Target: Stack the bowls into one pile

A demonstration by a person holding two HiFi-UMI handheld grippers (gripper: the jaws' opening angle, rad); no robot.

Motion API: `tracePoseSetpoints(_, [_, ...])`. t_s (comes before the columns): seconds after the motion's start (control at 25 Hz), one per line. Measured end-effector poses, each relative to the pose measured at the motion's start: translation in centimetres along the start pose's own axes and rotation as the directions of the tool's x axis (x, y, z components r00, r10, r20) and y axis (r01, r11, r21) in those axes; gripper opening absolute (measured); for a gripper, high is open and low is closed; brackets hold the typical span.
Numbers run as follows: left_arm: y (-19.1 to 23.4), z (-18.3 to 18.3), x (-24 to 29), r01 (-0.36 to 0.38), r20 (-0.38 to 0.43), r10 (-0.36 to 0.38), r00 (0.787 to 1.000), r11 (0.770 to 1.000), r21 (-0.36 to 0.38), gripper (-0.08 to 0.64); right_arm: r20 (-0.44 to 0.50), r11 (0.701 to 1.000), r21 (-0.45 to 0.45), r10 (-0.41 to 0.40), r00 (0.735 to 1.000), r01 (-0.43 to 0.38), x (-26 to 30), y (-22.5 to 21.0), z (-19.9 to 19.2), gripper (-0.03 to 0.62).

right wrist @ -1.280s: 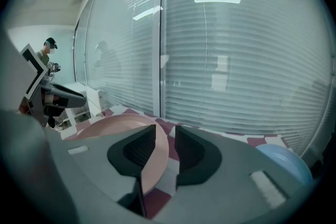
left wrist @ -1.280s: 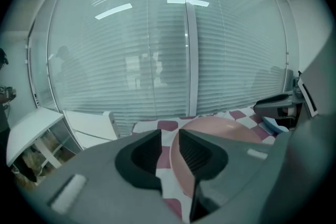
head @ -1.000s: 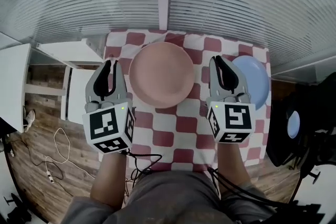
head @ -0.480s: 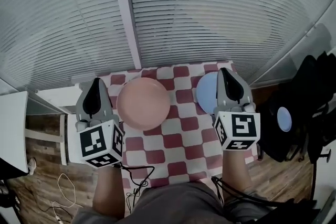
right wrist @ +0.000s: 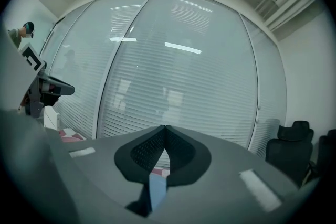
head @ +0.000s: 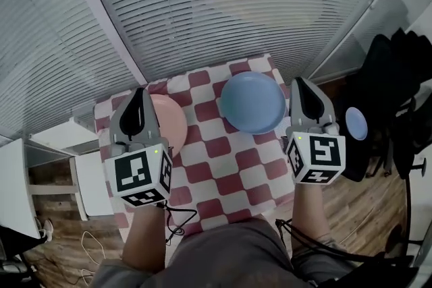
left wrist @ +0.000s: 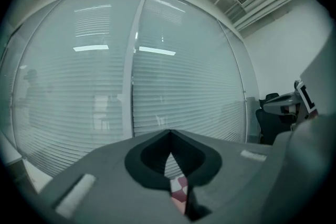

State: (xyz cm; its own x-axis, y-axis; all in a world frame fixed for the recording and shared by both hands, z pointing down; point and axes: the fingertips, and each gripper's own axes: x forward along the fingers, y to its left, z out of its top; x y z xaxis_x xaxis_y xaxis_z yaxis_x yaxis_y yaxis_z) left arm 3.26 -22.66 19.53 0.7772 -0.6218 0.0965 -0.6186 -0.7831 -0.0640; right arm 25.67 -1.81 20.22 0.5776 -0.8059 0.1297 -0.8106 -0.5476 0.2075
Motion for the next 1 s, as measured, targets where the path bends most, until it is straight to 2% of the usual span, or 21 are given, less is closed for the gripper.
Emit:
tracePoseSetpoints(0.24, [-7.3,-0.5,3.3,0.04,-0.039,-0.04,0.998,0.999,-0.001,0.0,-0.036,1.0,0.011,0.022,0.999,-0.022,1.2,-5.9,-2.7,0.025])
tracePoseSetpoints(0.52, [-11.0,-1.4,6.3,0.022,-0.081,-0.021,0.996,1.0,0.014,0.0,-0.072,0.996,0.023,0.088,0.994,-0.086,3.6,-8.4,-5.5,0.026])
tracePoseSetpoints(0.72, [-12.5,-3.5,7.4,0.018,-0.146,-0.014,0.989,1.0,0.026,0.0,-0.122,0.993,0.032,0.12,0.985,-0.116,4.8,-9.2,-8.0,0.028])
tracePoseSetpoints(0.84, [-12.9,-6.3,8.1,0.021,-0.242,-0.015,0.97,1.0,0.023,0.0,-0.183,0.989,0.039,0.144,0.972,-0.14,5.6,-9.1,-10.2,0.038])
tracePoseSetpoints(1.0, [-13.1,-11.7,8.5,0.025,-0.392,-0.024,0.92,1.0,-0.004,0.009,-0.286,0.983,0.074,0.18,0.941,-0.166,6.5,-8.6,-14.8,0.051])
